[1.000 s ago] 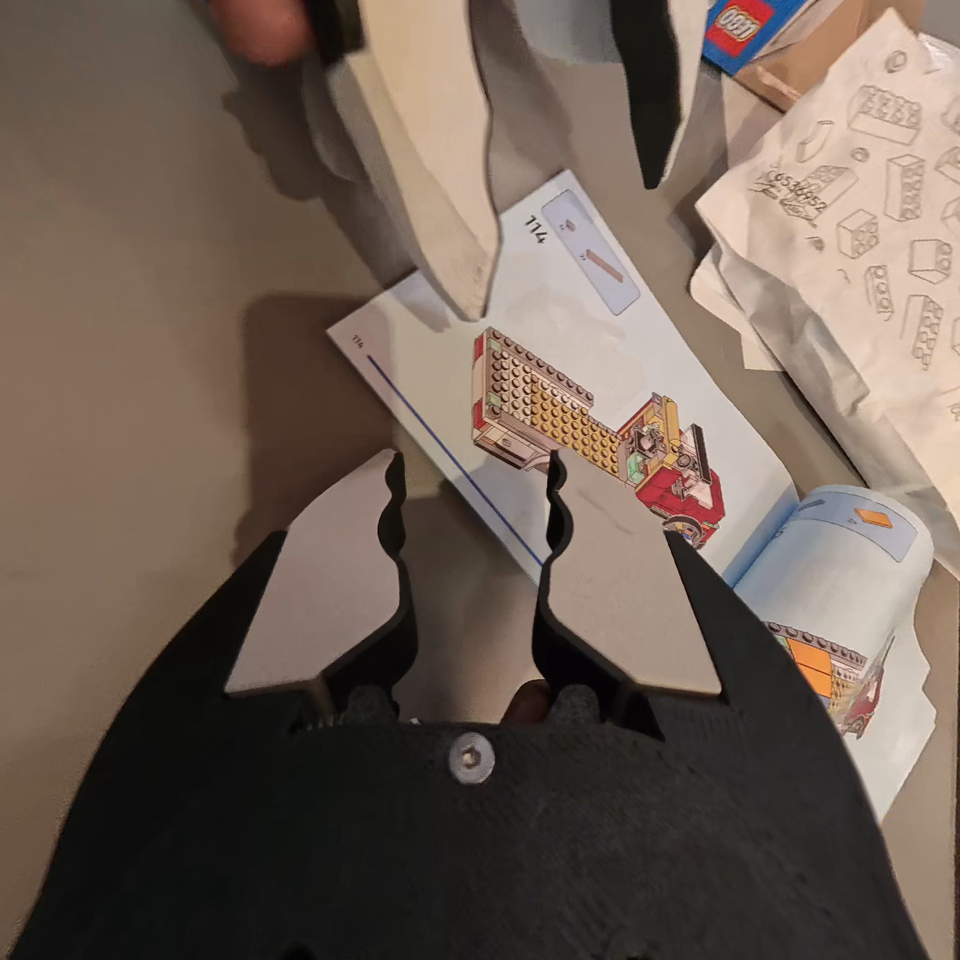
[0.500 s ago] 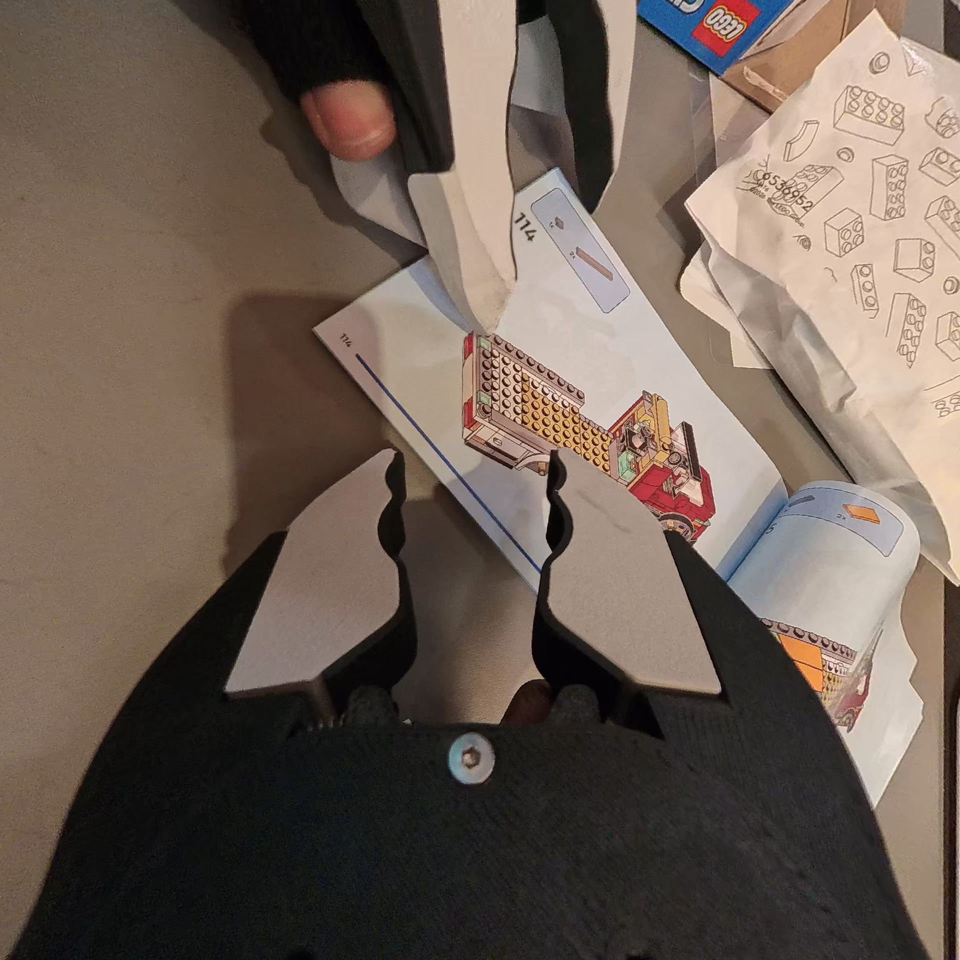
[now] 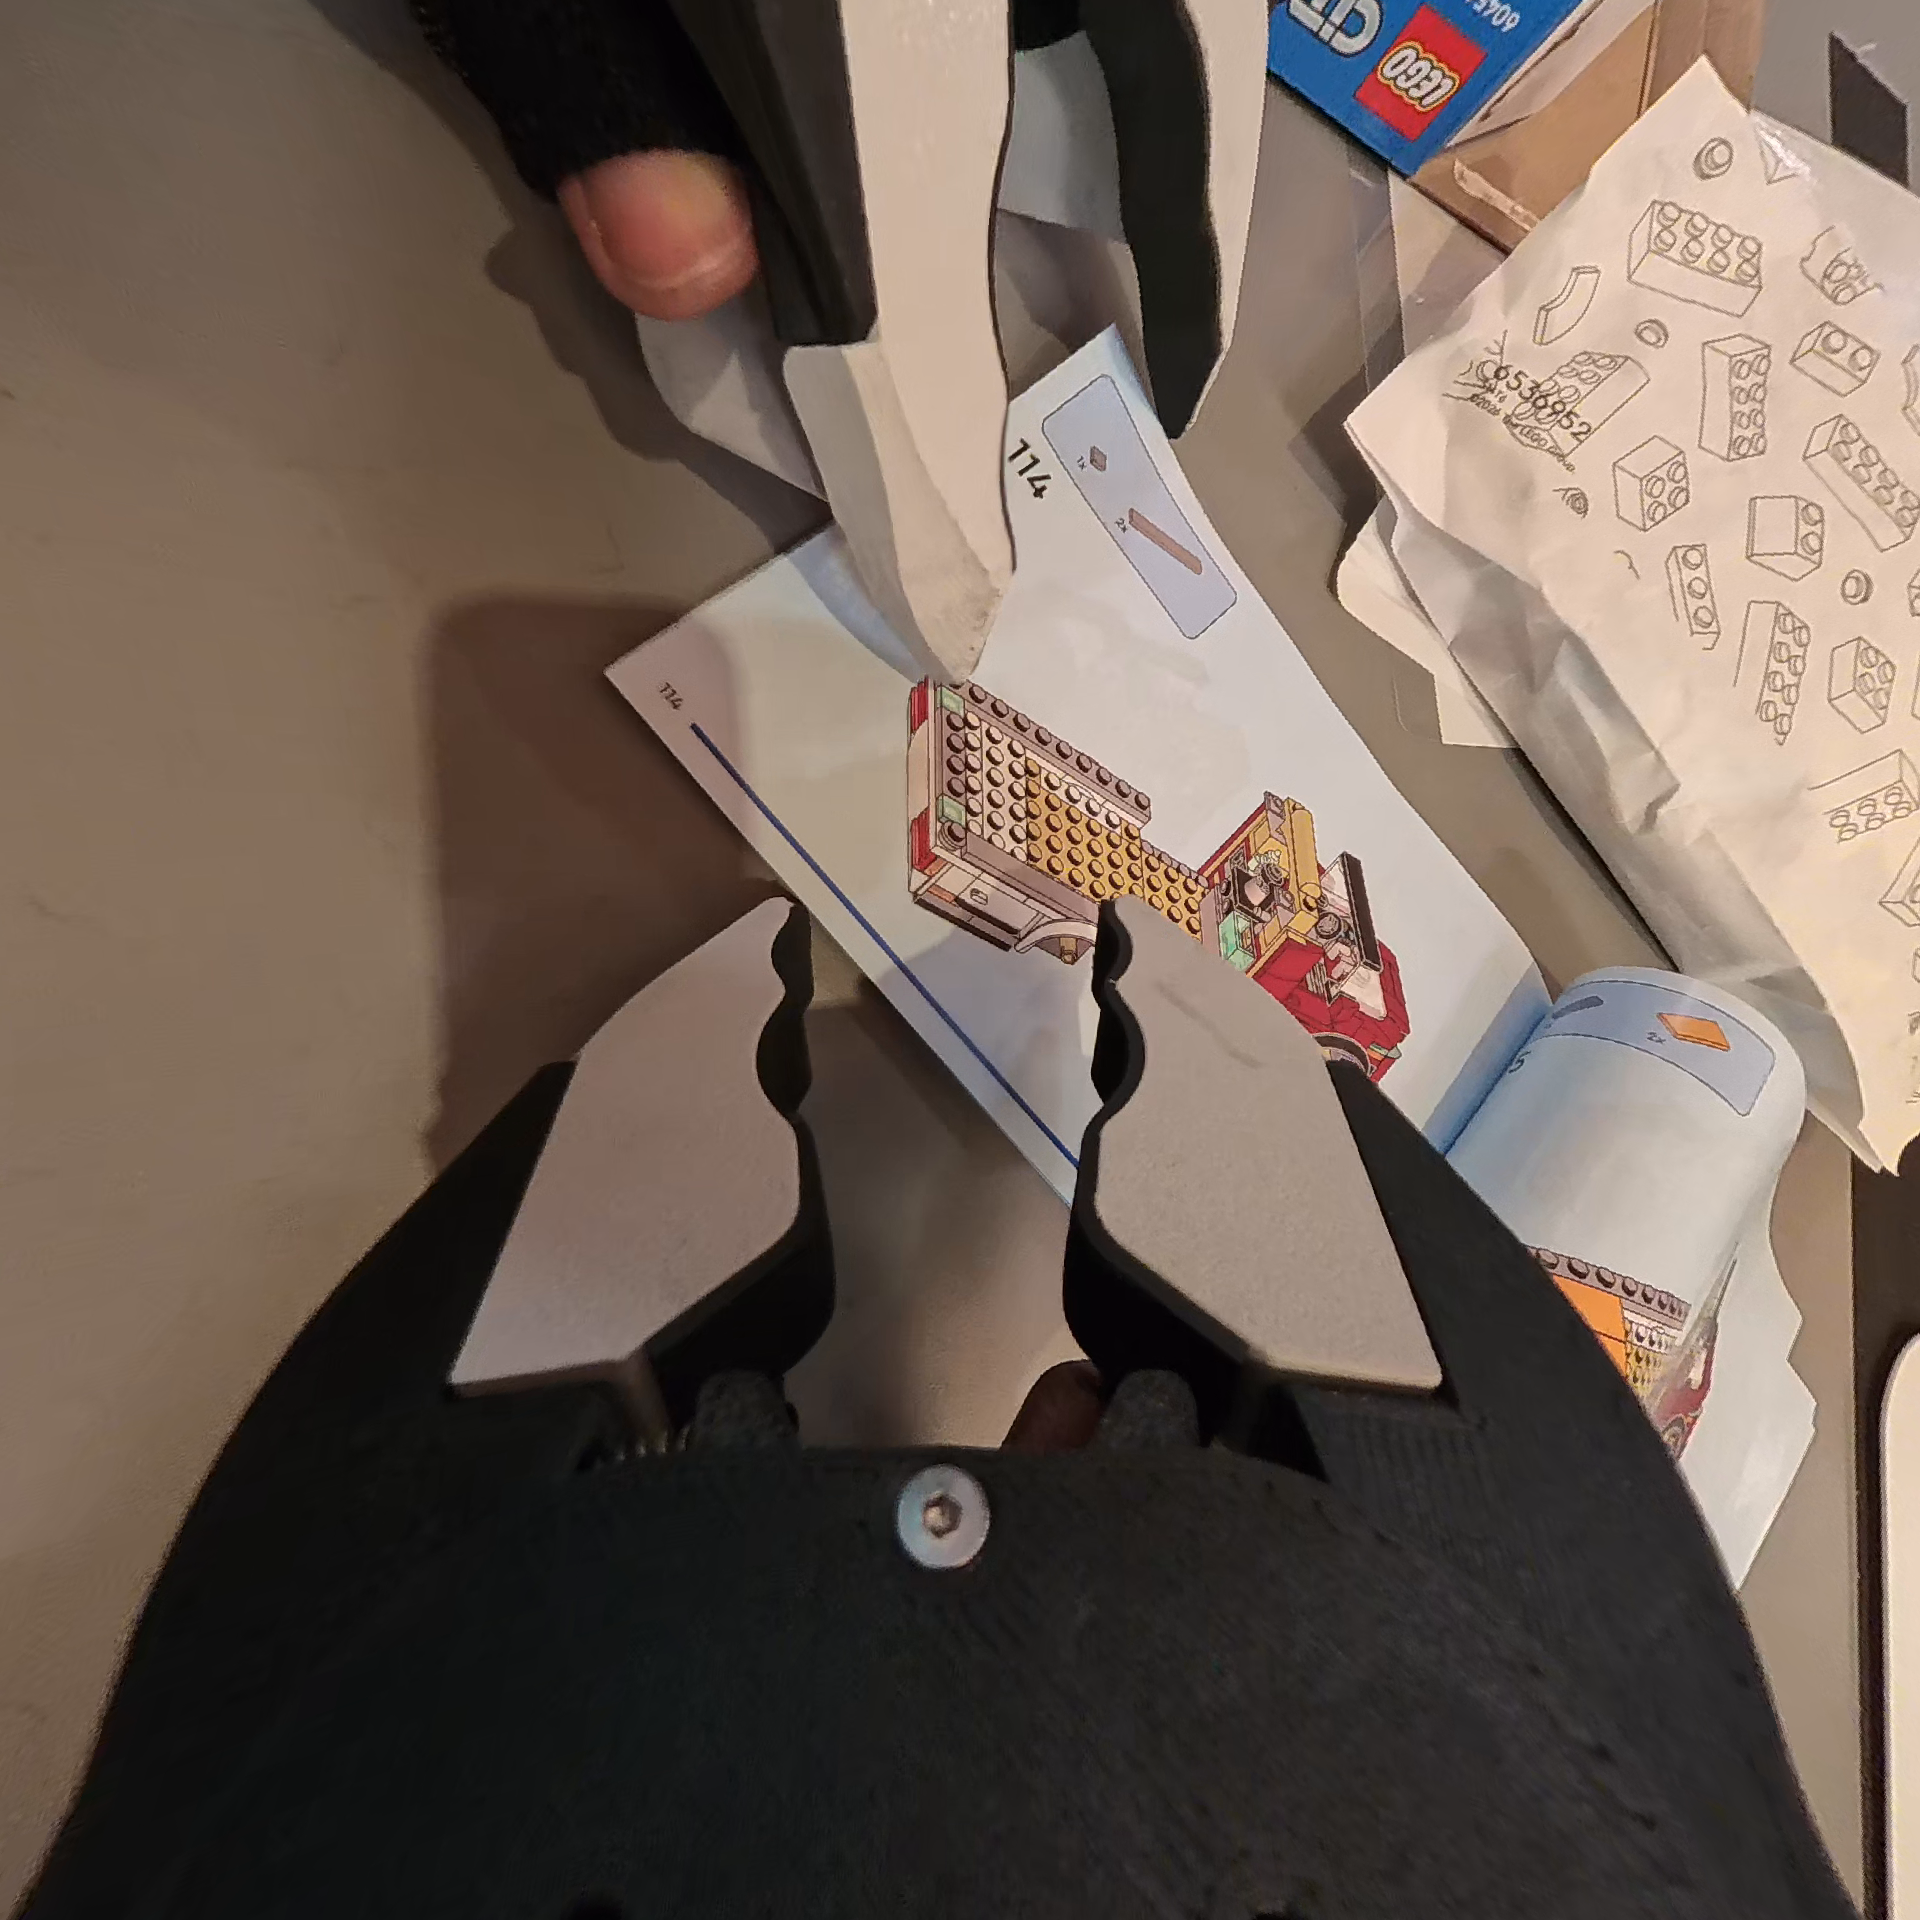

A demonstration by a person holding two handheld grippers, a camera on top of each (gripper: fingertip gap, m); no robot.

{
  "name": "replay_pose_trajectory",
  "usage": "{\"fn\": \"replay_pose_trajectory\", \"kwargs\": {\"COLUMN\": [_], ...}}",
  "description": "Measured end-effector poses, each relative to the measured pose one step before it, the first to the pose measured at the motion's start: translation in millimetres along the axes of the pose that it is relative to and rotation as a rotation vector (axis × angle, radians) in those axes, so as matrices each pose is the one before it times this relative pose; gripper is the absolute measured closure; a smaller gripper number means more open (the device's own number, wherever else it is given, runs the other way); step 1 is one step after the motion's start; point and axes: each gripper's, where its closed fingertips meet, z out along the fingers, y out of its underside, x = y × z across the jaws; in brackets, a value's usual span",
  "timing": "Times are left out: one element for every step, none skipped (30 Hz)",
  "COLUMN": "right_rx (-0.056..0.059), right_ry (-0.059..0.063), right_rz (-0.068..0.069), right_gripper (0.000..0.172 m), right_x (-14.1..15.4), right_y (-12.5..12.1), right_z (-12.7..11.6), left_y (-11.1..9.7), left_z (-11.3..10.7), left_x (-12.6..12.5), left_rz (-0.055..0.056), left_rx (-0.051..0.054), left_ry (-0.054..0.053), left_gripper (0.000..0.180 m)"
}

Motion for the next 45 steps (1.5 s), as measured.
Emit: {"fn": "replay_pose_trajectory", "kwargs": {"right_rx": [0.0001, -0.0003, -0.0001, 0.001, 0.0027, 0.0043, 0.0052, 0.0051, 0.0047, 0.0038, 0.0029, 0.0033, 0.0034, 0.0016, -0.0007, -0.0024, -0.003, -0.0027, -0.0015, 0.0001, 0.0009, 0.0014, 0.0024, 0.0028, 0.0026, 0.0021, 0.0016, 0.0013, 0.0014, 0.0018, 0.0013, 0.0008, 0.0007, 0.0001, 0.0003, 0.001, 0.0012, 0.0005, -0.0011, -0.002, -0.0022, -0.002, -0.0015, -0.0018, -0.0026], "right_ry": [0.0013, 0.0003, -0.001, -0.0019, -0.0029, -0.0028, -0.0022, -0.0023, -0.0026, -0.0026, -0.0021, -0.0007, 0.0005, 0.0014, 0.0027, 0.0041, 0.0045, 0.0043, 0.0043, 0.004, 0.0036, 0.0037, 0.0036, 0.0031, 0.0027, 0.0023, 0.0019, 0.0017, 0.0021, 0.0025, 0.003, 0.0032, 0.0026, 0.0018, 0.0009, 0.0005, -0.0002, -0.0013, 0.0003, 0.0021, 0.0006, -0.0008, -0.0011, -0.0018, -0.0014], "right_rz": [-0.0004, 0.0013, 0.0034, 0.0057, 0.0073, 0.0082, 0.0086, 0.0092, 0.0099, 0.0111, 0.0116, 0.0108, 0.0102, 0.0094, 0.008, 0.0069, 0.0063, 0.0056, 0.0055, 0.0061, 0.0071, 0.0071, 0.0063, 0.0063, 0.0063, 0.006, 0.0053, 0.0049, 0.0048, 0.0052, 0.0063, 0.0065, 0.0052, 0.0039, 0.0031, 0.003, 0.0028, 0.002, 0.0004, -0.0008, -0.0005, 0.0001, 0.0, -0.0009, -0.0026], "right_gripper": [0.119, 0.119, 0.119, 0.119, 0.119, 0.119, 0.119, 0.12, 0.12, 0.12, 0.12, 0.12, 0.12, 0.12, 0.121, 0.121, 0.121, 0.121, 0.122, 0.122, 0.123, 0.124, 0.124, 0.125, 0.125, 0.126, 0.126, 0.126, 0.126, 0.126, 0.126, 0.126, 0.126, 0.126, 0.126, 0.126, 0.126, 0.126, 0.127, 0.127, 0.127, 0.127, 0.127, 0.127, 0.127], "right_x": [0.06, 0.11, 0.22, 0.15, 0.18, 0.3, 0.57, 0.57, 0.61, 0.56, 0.68, 0.84, 1.04, 1.03, 1.16, 1.36, 1.37, 1.3, 1.4, 1.27, 1.2, 1.26, 1.11, 1.05, 1.04, 0.86, 0.92, 0.84, 0.89, 0.94, 1.0, 1.15, 1.01, 0.78, 0.62, 0.37, 0.3, 0.05, 0.19, 0.45, 0.14, 0.02, -0.09, -0.46, -0.44], "right_y": [-0.11, -0.01, 0.11, 0.03, -0.23, -0.42, -0.42, -0.41, -0.32, -0.19, -0.12, -0.16, -0.2, 0.05, 0.47, 0.77, 0.93, 0.87, 0.76, 0.32, 0.08, -0.01, -0.22, -0.28, -0.24, -0.14, -0.02, 0.01, 0.1, -0.02, 0.0, 0.08, 0.13, 0.17, 0.25, 0.07, 0.04, 0.07, 0.3, 0.62, 0.65, 0.51, 0.49, 0.42, 0.45], "right_z": [0.15, 0.09, -0.08, -0.1, -0.23, -0.34, -0.56, -0.43, -0.45, -0.4, -0.41, -0.44, -0.43, -0.26, -0.16, 0.03, 0.01, 0.16, -0.03, -0.14, -0.23, -0.43, -0.5, -0.47, -0.35, -0.33, -0.41, -0.31, -0.4, -0.44, -0.42, -0.43, -0.38, -0.33, -0.3, -0.24, -0.22, -0.13, -0.03, 0.12, 0.22, 0.22, 0.2, 0.17, 0.27], "left_y": [0.45, 0.39, 0.12, -0.42, -0.68, -1.02, -1.79, -2.64, -3.58, -4.11, -4.53, -4.42, -3.62, -2.55, -1.65, -1.64, -1.29, -1.14, -0.95, -0.1, 1.15, 1.62, 1.72, 1.79, 1.4, 1.31, 1.7, 1.99, 1.88, 1.76, 1.65, 1.53, 1.82, 2.29, 2.29, 2.02, 1.56, 0.95, 0.61, 0.34, 0.18, -0.02, -0.34, -0.37, -0.15], "left_z": [0.22, 0.14, 0.04, -0.28, -0.45, -0.7, -1.18, -1.74, -2.18, -2.55, -2.78, -2.79, -2.51, -2.13, -1.83, -1.43, -1.35, -1.2, -1.16, -1.15, -0.84, -0.79, -0.66, -0.4, -0.14, -0.24, -0.17, -0.28, -0.52, -0.8, -1.08, -1.15, -0.73, 0.06, 1.03, 1.48, 1.58, 1.31, 1.08, 0.92, 0.6, 0.18, -0.07, -0.05, 0.23], "left_x": [-0.22, -0.08, -0.1, -0.14, -0.28, -0.69, -1.26, -1.8, -1.65, -1.18, -0.75, -0.11, 1.36, 2.73, 3.21, 3.6, 4.42, 4.52, 4.53, 3.9, 3.22, 1.56, 0.94, 1.45, 1.12, 0.29, 0.0, -0.31, -1.1, -1.68, -2.1, -2.4, -2.1, -2.18, -2.09, -1.05, -0.27, -0.37, -0.32, -0.76, -0.86, -0.64, -0.57, -0.39, -0.3], "left_rz": [-0.0019, -0.0014, -0.0006, -0.0001, -0.0009, -0.0018, -0.0009, 0.0004, -0.0005, -0.0011, -0.0002, 0.0004, 0.0003, 0.0014, 0.0046, 0.0088, 0.0123, 0.015, 0.0171, 0.0165, 0.0163, 0.0168, 0.014, 0.0107, 0.0093, 0.0084, 0.0066, 0.0047, 0.0025, 0.0003, -0.0009, -0.0024, -0.0032, -0.0028, -0.0019, -0.0006, 0.0014, 0.0008, -0.0022, -0.0048, -0.0037, -0.0031, -0.0049, -0.0059, -0.0053], "left_rx": [-0.0025, -0.0024, -0.0006, 0.0019, 0.0041, 0.0061, 0.0104, 0.0164, 0.0218, 0.0255, 0.0279, 0.0271, 0.0226, 0.0162, 0.0104, 0.0094, 0.0073, 0.0061, 0.0054, 0.0016, -0.0061, -0.0085, -0.0088, -0.0093, -0.0071, -0.0069, -0.0084, -0.01, -0.0083, -0.0077, -0.0068, -0.0062, -0.0074, -0.0115, -0.0134, -0.0129, -0.0115, -0.0072, -0.0053, -0.0033, -0.0028, -0.0003, 0.0018, 0.0019, 0.0009], "left_ry": [-0.0005, 0.0001, -0.0003, -0.0003, -0.0005, -0.0021, -0.0063, -0.0086, -0.0069, -0.0032, -0.0019, 0.0021, 0.0121, 0.0197, 0.0207, 0.0207, 0.023, 0.0224, 0.0213, 0.0189, 0.0149, 0.0041, 0.0016, 0.0052, 0.004, -0.0014, -0.0021, -0.0025, -0.0065, -0.0082, -0.0112, -0.0118, -0.0101, -0.0113, -0.0113, -0.0071, -0.0027, -0.0041, -0.002, -0.0034, -0.0041, -0.0029, -0.0023, -0.0007, 0.0001], "left_gripper": [0.1, 0.1, 0.1, 0.1, 0.1, 0.1, 0.1, 0.1, 0.1, 0.1, 0.1, 0.1, 0.1, 0.1, 0.1, 0.1, 0.099, 0.099, 0.098, 0.098, 0.098, 0.098, 0.098, 0.098, 0.097, 0.097, 0.097, 0.096, 0.097, 0.097, 0.097, 0.097, 0.097, 0.097, 0.097, 0.097, 0.097, 0.097, 0.097, 0.097, 0.097, 0.097, 0.097, 0.097, 0.097]}}
